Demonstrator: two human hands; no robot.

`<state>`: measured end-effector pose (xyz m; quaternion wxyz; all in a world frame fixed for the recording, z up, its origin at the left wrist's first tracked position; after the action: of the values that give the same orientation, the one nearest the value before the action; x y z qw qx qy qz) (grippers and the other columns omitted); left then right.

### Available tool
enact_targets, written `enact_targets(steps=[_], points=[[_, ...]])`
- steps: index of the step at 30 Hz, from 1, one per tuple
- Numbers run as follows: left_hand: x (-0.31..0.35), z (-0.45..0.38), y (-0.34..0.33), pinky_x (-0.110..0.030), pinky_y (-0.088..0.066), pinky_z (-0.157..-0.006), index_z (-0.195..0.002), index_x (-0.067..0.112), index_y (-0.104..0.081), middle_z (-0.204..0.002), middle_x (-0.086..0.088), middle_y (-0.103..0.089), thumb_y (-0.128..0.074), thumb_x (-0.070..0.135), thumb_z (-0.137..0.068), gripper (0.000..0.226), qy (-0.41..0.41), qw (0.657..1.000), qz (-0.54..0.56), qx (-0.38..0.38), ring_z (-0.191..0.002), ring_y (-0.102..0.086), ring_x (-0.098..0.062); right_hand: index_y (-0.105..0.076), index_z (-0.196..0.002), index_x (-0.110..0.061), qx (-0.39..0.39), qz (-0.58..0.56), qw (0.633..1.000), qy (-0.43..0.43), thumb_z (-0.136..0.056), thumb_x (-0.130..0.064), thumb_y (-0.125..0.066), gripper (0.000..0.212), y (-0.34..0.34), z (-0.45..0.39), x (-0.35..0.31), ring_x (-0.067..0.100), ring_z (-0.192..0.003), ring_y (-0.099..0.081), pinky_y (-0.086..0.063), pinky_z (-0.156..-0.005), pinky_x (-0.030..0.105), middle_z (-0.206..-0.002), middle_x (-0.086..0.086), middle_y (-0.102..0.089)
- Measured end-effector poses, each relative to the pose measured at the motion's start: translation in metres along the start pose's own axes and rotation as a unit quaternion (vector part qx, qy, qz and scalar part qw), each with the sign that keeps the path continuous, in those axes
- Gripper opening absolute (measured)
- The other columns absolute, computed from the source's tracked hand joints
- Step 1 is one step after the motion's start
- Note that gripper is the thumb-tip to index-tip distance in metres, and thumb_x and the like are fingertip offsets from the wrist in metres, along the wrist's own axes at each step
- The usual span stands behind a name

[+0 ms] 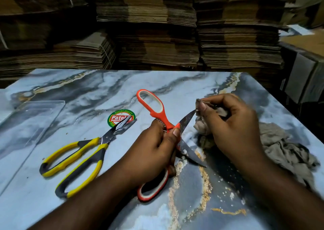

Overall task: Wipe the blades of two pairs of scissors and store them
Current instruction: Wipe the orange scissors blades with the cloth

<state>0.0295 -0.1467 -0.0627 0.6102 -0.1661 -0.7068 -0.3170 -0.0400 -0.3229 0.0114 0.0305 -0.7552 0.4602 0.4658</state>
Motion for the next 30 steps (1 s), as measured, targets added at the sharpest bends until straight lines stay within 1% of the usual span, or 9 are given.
enact_targets(steps=[5, 7, 10, 13, 15, 18, 22, 26, 30], points=[[0.002, 0.003, -0.001, -0.055, -0.057, -0.059, -0.105, 0.013, -0.048, -0.065, -0.007, -0.064, -0.051, 0.05, -0.102, 0.037, -0.004, 1.0, 0.01, -0.003, -0.053, -0.066, -0.03, -0.076, -0.101, -0.031, -0.074, -0.05, 0.996, -0.025, -0.095, -0.028, -0.075, 0.007, -0.004, 0.013, -0.001, 0.005, -0.096, -0.071, -0.061, -0.082, 0.031, -0.104, -0.014, -0.072], [0.005, 0.004, -0.001, -0.053, -0.057, -0.06, -0.104, 0.019, -0.05, -0.066, -0.007, -0.066, -0.051, 0.053, -0.103, 0.034, -0.018, 1.0, 0.002, -0.001, -0.055, -0.067, -0.03, -0.078, -0.099, -0.029, -0.126, -0.028, 0.992, 0.007, -0.093, -0.027, -0.078, 0.006, -0.02, 0.024, -0.008, 0.002, -0.094, -0.07, -0.057, -0.08, 0.022, -0.098, -0.014, -0.072], [0.009, 0.006, 0.003, -0.047, -0.056, -0.061, -0.101, 0.021, -0.05, -0.069, -0.006, -0.067, -0.049, 0.05, -0.102, 0.029, -0.048, 0.998, -0.031, -0.002, -0.058, -0.068, -0.028, -0.078, -0.091, -0.024, -0.104, 0.064, 0.988, 0.092, -0.091, -0.022, -0.075, 0.004, -0.026, 0.021, -0.016, -0.002, -0.087, -0.062, -0.042, -0.072, 0.009, -0.087, -0.016, -0.063], [0.009, 0.006, 0.002, -0.039, -0.053, -0.056, -0.1, 0.013, -0.048, -0.066, -0.004, -0.067, -0.049, 0.046, -0.106, 0.034, -0.045, 0.999, -0.013, -0.014, -0.054, -0.067, -0.027, -0.072, -0.087, -0.029, -0.051, 0.078, 0.995, 0.036, -0.094, -0.016, -0.077, 0.016, -0.004, -0.004, 0.011, -0.005, -0.087, -0.061, -0.042, -0.07, 0.007, -0.088, -0.015, -0.061], [0.009, 0.006, 0.001, -0.041, -0.054, -0.057, -0.1, 0.013, -0.048, -0.065, -0.005, -0.066, -0.05, 0.046, -0.107, 0.034, -0.04, 0.999, -0.01, -0.012, -0.053, -0.066, -0.027, -0.07, -0.09, -0.031, -0.03, 0.029, 0.999, -0.01, -0.097, -0.016, -0.074, 0.017, 0.012, -0.01, 0.022, -0.004, -0.091, -0.066, -0.049, -0.073, 0.01, -0.091, -0.013, -0.069], [0.005, 0.007, 0.002, -0.045, -0.055, -0.059, -0.095, 0.029, -0.052, -0.067, -0.009, -0.066, -0.052, 0.046, -0.106, 0.021, -0.031, 0.999, 0.014, -0.017, -0.056, -0.068, -0.033, -0.069, -0.101, -0.029, -0.016, -0.074, 0.996, -0.044, -0.102, -0.02, -0.067, 0.009, 0.023, -0.003, 0.013, 0.001, -0.086, -0.071, -0.054, -0.069, 0.013, -0.094, -0.015, -0.073], [0.01, 0.008, 0.002, -0.036, -0.054, -0.057, -0.087, 0.038, -0.055, -0.067, -0.01, -0.065, -0.052, 0.046, -0.106, 0.02, -0.039, 0.999, 0.027, -0.024, -0.056, -0.067, -0.028, -0.071, -0.101, -0.027, -0.089, -0.082, 0.992, -0.042, -0.1, -0.019, -0.072, 0.009, -0.002, 0.011, 0.003, 0.005, -0.079, -0.073, -0.056, -0.064, 0.017, -0.091, -0.011, -0.073], [0.006, 0.006, 0.001, -0.041, -0.054, -0.057, -0.09, 0.035, -0.056, -0.067, -0.007, -0.064, -0.054, 0.048, -0.102, 0.018, -0.027, 0.998, 0.05, -0.024, -0.056, -0.067, -0.031, -0.074, -0.094, -0.029, -0.132, 0.051, 0.987, 0.073, -0.091, -0.031, -0.072, 0.005, -0.028, 0.027, -0.018, 0.004, -0.089, -0.066, -0.049, -0.073, 0.021, -0.091, -0.015, -0.068], [0.008, 0.006, 0.001, -0.045, -0.054, -0.058, -0.092, 0.04, -0.058, -0.067, -0.009, -0.063, -0.053, 0.043, -0.102, 0.012, -0.032, 0.997, 0.064, -0.036, -0.056, -0.066, -0.037, -0.063, -0.083, -0.028, -0.09, 0.122, 0.986, 0.063, -0.095, -0.03, -0.071, 0.014, -0.021, 0.009, -0.006, 0.002, -0.081, -0.058, -0.042, -0.066, 0.018, -0.083, -0.014, -0.059]])
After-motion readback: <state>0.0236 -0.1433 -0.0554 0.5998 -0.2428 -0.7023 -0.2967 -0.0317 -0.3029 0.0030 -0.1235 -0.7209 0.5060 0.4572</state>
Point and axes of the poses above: each hand's wrist, its own z-axis away from the middle knuckle, its own y-axis out of the back of the hand, x = y × z, the point moved 9 cm from there along -z, towards the middle knuckle
